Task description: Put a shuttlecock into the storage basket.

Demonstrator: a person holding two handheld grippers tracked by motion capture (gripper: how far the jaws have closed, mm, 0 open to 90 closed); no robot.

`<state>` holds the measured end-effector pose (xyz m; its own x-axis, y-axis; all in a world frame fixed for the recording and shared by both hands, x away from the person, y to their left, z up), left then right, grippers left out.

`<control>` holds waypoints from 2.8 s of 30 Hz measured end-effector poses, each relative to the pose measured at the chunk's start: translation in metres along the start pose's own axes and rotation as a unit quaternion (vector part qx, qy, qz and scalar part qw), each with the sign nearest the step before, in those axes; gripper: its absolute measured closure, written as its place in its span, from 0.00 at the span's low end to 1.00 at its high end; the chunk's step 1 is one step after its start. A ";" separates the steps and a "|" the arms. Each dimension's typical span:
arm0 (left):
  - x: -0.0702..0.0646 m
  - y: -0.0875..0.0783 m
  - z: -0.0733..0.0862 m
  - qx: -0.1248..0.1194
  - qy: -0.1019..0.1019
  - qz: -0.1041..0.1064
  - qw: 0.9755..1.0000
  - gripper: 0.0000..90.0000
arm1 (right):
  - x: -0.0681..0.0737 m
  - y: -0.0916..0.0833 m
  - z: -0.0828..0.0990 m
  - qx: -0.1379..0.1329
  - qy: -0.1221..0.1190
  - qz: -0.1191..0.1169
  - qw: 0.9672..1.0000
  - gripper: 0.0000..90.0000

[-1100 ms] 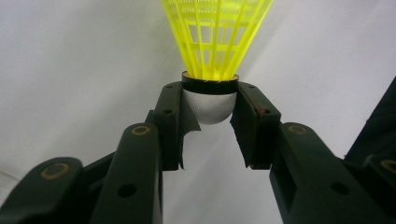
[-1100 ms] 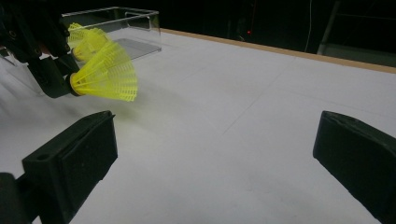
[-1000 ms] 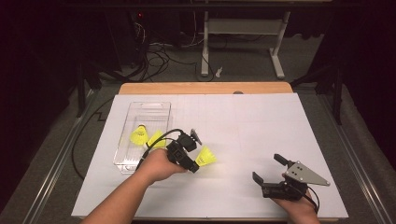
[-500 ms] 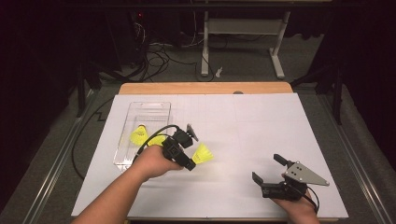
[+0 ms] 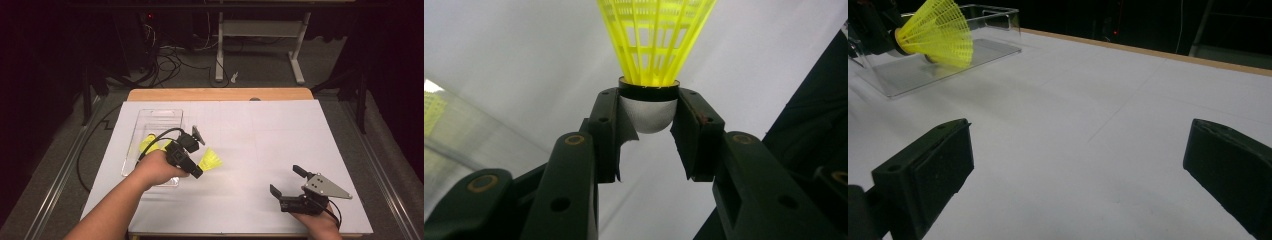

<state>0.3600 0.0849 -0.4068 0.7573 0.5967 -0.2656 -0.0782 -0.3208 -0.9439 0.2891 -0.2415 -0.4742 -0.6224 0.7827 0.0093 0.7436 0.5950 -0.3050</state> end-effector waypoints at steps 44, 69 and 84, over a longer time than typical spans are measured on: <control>0.026 -0.047 0.029 -0.009 -0.031 -0.015 0.999 0.73 | 0.001 0.000 0.000 0.003 -0.003 -0.001 1.000 0.01; 0.056 -0.056 0.065 -0.010 -0.076 -0.028 0.997 0.73 | 0.001 0.001 0.001 0.006 -0.003 -0.001 1.000 0.01; 0.073 -0.055 0.083 -0.011 -0.107 -0.035 0.994 0.73 | 0.001 0.001 0.001 0.007 -0.002 -0.001 1.000 0.01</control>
<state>0.3662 0.2073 -0.3904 0.6054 0.7599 -0.2366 -0.0141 -0.2870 -0.9578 0.2892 -0.2403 -0.4760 -0.6247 0.7808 0.0061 0.7393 0.5939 -0.3175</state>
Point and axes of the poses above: each handheld gripper's, and its own axes: y roughly forward along the jaws, z roughly out of its underside, x roughly to its left, the point moved 4 cm from there along y, roughly forward along the jaws, and after that the axes turned 1 degree about -z, right-handed, at the moved point
